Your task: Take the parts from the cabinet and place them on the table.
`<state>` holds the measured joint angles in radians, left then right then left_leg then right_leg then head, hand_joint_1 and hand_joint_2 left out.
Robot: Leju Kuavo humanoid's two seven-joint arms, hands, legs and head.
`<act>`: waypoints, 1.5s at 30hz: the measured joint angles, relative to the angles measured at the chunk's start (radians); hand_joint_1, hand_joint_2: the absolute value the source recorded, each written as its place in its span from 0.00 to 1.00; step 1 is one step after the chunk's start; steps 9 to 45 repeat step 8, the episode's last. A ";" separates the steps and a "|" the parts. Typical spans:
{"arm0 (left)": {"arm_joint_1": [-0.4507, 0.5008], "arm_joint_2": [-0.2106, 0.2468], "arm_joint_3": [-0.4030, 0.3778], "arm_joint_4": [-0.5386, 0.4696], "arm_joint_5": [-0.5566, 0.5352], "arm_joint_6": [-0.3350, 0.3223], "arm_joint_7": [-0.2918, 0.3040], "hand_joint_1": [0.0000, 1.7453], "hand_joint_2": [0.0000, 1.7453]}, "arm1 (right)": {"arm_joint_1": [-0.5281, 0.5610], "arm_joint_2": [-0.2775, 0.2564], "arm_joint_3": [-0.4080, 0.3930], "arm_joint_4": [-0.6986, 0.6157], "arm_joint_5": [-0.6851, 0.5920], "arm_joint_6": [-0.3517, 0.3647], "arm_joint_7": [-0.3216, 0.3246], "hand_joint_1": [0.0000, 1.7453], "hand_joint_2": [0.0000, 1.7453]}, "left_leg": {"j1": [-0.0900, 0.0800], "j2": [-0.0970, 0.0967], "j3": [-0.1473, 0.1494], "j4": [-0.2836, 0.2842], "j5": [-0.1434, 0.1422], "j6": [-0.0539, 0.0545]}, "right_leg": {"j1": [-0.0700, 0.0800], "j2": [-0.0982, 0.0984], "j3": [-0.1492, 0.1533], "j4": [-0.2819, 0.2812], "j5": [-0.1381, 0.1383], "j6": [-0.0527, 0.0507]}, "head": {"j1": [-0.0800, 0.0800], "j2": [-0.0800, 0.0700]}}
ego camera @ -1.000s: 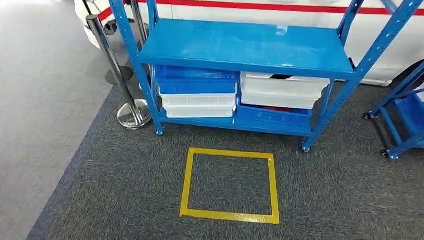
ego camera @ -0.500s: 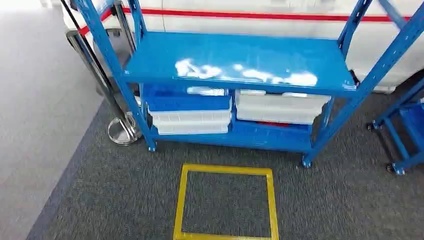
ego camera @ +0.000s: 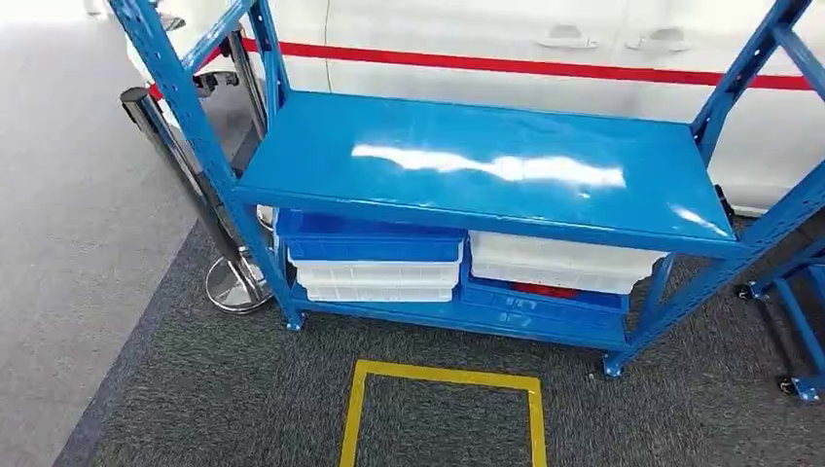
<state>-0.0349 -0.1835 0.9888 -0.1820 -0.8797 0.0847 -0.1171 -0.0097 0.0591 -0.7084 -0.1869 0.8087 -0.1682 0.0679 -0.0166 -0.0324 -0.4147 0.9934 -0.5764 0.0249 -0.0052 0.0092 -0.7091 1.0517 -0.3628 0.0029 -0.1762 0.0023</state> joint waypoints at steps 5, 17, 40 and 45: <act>-0.007 0.001 0.000 0.000 0.000 0.007 0.004 0.00 0.00 | -0.007 0.002 0.000 0.000 0.001 0.000 0.000 0.00 0.00 | 0.006 0.015 -0.045 0.138 0.024 -0.024 | -0.005 0.000 0.050 -0.025 -0.021 -0.029 | -0.001 0.000; -0.008 0.001 0.000 0.000 -0.001 0.007 0.003 0.00 0.00 | -0.013 0.001 0.000 0.000 0.001 0.000 0.000 0.00 0.00 | 0.018 0.017 -0.155 0.287 -0.103 -0.042 | -0.006 0.000 0.075 -0.026 -0.047 -0.032 | -0.001 0.000; -0.008 0.001 0.000 0.000 -0.001 0.007 0.003 0.00 0.00 | -0.013 0.001 0.000 0.000 0.001 0.000 0.000 0.00 0.00 | 0.018 0.017 -0.155 0.287 -0.103 -0.042 | -0.006 0.000 0.075 -0.026 -0.047 -0.032 | -0.001 0.000; -0.008 0.001 0.000 0.000 -0.001 0.007 0.003 0.00 0.00 | -0.013 0.001 0.000 0.000 0.001 0.000 0.000 0.00 0.00 | 0.018 0.017 -0.155 0.287 -0.103 -0.042 | -0.006 0.000 0.075 -0.026 -0.047 -0.032 | -0.001 0.000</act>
